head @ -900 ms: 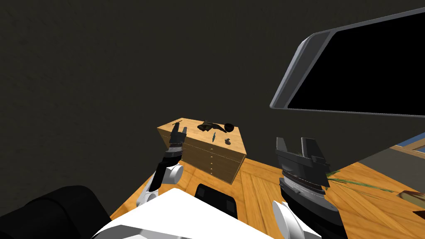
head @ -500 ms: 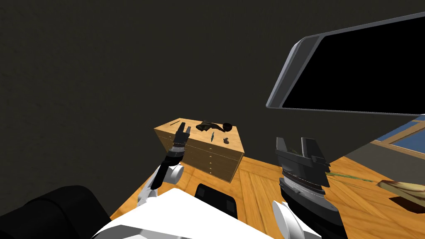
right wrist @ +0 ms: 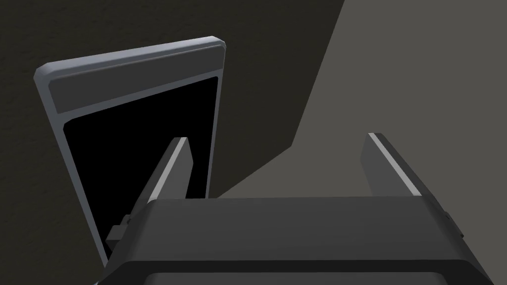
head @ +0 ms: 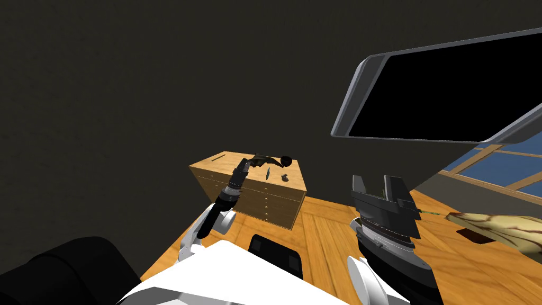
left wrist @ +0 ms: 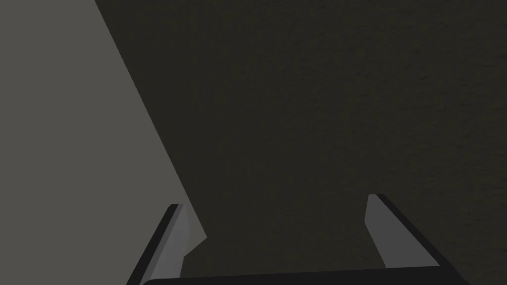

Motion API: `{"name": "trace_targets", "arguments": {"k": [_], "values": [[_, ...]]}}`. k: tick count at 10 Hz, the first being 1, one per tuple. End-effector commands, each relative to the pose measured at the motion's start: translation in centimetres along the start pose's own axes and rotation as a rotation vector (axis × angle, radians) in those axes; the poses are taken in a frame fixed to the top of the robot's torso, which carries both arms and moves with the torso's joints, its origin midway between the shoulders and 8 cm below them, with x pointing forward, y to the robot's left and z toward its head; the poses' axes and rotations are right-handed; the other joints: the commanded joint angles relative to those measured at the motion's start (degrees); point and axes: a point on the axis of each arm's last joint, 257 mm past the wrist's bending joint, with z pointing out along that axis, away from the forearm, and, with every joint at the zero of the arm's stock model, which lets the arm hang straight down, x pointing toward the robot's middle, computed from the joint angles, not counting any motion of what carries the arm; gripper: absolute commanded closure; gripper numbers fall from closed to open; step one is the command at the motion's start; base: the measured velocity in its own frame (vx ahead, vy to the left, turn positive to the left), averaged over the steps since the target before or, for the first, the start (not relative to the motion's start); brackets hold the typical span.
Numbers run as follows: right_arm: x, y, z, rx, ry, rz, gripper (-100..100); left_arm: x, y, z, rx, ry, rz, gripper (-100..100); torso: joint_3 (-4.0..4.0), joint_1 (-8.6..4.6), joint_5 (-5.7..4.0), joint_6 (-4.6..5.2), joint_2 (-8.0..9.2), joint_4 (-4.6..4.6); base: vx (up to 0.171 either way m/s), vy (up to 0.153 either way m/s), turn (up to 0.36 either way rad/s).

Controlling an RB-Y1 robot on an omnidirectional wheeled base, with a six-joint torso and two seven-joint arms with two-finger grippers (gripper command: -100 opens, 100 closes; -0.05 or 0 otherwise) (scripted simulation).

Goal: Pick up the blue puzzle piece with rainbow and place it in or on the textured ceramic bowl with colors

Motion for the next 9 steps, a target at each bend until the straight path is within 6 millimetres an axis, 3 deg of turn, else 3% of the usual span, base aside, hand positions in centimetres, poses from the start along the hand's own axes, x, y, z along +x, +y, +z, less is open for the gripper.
{"name": "trace_targets", "arguments": {"k": [1,4,5,6,7,8,9], "values": [[0.0,0.0,0.0,0.000,0.000,0.000,0,2.1,-0.3,0.2,0.025,0.078,0.039,-100,0.00,0.00,0.00,0.00,0.00,0.00,-0.024,-0.006,-0.103],[0.0,0.0,0.0,0.000,0.000,0.000,0,6.0,-0.9,0.0,0.074,0.215,0.103,-100,0.00,0.01,0.00,-0.01,0.00,0.00,-0.026,-0.008,-0.145],[0.0,0.0,0.0,0.000,0.000,0.000,0,6.2,-0.9,-0.1,0.076,0.224,0.114,-100,0.00,-0.02,0.00,0.02,0.00,0.00,-0.019,-0.007,-0.074],[0.0,0.0,0.0,0.000,0.000,0.000,0,8.2,-1.2,-0.5,0.104,0.290,0.146,-100,-0.01,0.00,0.00,-0.01,-0.01,0.00,-0.022,-0.015,-0.111],[0.0,0.0,0.0,0.000,0.000,0.000,0,8.3,-1.1,-0.6,0.106,0.300,0.155,-100,-0.01,-0.02,0.00,0.01,-0.01,0.00,-0.020,-0.009,-0.096],[0.0,0.0,0.0,0.000,0.000,0.000,0,10.2,-1.3,-1.2,0.136,0.369,0.187,-100,-0.01,0.00,0.00,0.00,-0.01,0.00,-0.022,-0.008,-0.150],[0.0,0.0,0.0,0.000,0.000,0.000,0,10.4,-1.3,-1.3,0.138,0.378,0.199,-100,-0.01,0.00,0.00,0.01,-0.01,0.00,-0.018,-0.006,-0.088]]}}
